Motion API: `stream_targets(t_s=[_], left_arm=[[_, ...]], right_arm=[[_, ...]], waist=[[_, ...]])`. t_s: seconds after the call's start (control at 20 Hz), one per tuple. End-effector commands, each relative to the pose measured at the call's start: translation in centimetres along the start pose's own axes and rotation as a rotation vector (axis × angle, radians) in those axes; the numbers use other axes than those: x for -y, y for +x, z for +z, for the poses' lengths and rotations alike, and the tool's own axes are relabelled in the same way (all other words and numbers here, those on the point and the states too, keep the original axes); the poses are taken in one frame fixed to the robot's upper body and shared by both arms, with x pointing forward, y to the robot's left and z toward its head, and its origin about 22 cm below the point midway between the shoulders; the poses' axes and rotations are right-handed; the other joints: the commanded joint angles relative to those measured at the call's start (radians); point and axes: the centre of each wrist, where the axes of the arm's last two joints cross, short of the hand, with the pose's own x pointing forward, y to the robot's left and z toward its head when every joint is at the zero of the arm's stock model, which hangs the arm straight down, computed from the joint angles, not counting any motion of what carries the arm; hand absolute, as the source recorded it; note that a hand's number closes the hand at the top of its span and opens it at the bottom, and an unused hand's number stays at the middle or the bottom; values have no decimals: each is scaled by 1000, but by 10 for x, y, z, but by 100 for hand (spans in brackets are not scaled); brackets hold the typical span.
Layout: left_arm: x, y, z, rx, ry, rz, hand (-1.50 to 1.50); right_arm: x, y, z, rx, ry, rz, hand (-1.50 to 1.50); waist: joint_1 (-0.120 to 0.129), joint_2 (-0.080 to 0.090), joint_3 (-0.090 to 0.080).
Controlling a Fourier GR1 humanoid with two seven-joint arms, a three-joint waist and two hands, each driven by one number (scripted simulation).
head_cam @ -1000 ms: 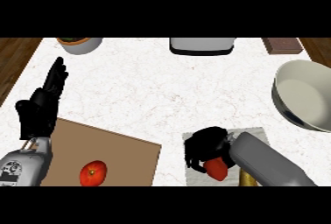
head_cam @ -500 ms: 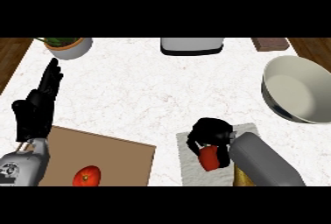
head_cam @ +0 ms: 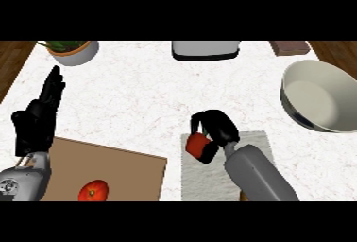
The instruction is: Pick the bell pepper from the placemat and place it in the bowl
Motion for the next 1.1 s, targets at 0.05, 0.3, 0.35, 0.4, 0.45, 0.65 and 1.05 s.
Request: stream_targets(t_s=[0.05,0.3,0.35,0.4,0.45,0.65,1.05], left_arm=[[6,-6,1,-5,-9,7,0],[-7,0,-5,-2,-26,4,0],[8,-1,6,6,-19,6,0],[-11,1,-1,5,-7,4,0],[-11,-7,2,-4,-4,3,0],[4,-6,-5,28,-21,1,0],[0,3,0,26,-52,15,0]], right_arm=[[25,54,11,-70,-347,-210,150],[57,101,35,-148,-587,-261,150],[55,99,38,-208,-634,-265,150],[60,103,47,-237,-668,-235,150],[73,111,52,-263,-700,-209,150],[79,95,78,-351,-807,-208,150],[137,26,111,-390,-977,-249,150]], waist=[[16,2,4],[13,4,3],[26,7,4],[11,3,3],[17,6,3],[34,21,5],[50,25,6]])
